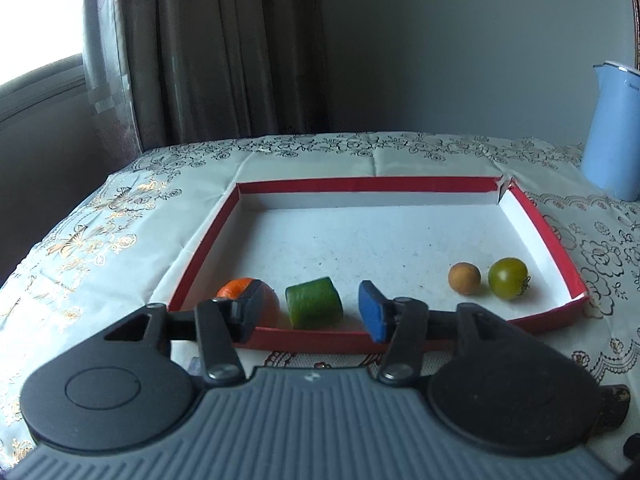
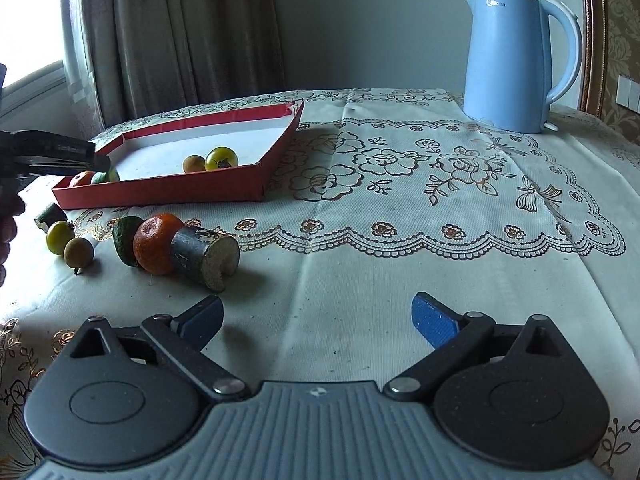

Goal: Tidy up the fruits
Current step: 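Carry the green cylinder into the red box and open the left gripper, then withdraw the open left gripper from the box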

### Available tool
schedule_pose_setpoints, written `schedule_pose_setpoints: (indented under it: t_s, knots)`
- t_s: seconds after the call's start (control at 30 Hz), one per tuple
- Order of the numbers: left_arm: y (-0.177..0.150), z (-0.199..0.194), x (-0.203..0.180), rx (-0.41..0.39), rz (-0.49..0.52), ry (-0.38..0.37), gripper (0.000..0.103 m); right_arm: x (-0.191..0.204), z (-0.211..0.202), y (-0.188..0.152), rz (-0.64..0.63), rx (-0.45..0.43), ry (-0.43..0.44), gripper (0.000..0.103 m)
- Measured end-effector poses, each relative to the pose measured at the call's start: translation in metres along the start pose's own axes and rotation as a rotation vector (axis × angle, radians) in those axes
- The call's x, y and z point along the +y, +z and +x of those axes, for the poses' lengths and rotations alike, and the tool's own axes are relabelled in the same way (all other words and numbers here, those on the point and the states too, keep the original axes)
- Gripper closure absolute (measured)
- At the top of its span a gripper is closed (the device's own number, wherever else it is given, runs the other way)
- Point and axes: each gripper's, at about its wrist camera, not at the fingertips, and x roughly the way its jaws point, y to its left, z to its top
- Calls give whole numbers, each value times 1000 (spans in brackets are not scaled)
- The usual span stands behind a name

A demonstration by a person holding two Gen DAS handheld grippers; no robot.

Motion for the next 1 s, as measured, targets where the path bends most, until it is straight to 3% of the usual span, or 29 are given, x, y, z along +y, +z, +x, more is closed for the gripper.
schedule_pose_setpoints:
  t_s: [0.03,0.1,0.13,0.3,0.4,0.67,0.83,1.0]
  knots:
    - [-1,-12,3,-29,-2,-1,37,0,0,0,0,0,0,1]
    - [-7,-34,11,-77,0,7,15,0,0,0,0,0,0,1]
    - [-10,-45,18,-94,-5,17,10,0,0,0,1,0,1,1]
    - [-36,-78,60,-132,-59,121,0,2,0,0,-4,2,-4,1]
    - [-53,-80,87,-107,-93,201,0,3,0,0,-12,5,-9,1]
    - [-86,-56,133,-7,-197,308,0,0,-4,-1,-7,-13,16,2]
    - [-91,-54,141,21,-227,261,0,10,-13,-3,-85,-63,70,2]
    - [-93,-49,146,57,-262,230,0,29,-18,-1,-252,-99,118,2]
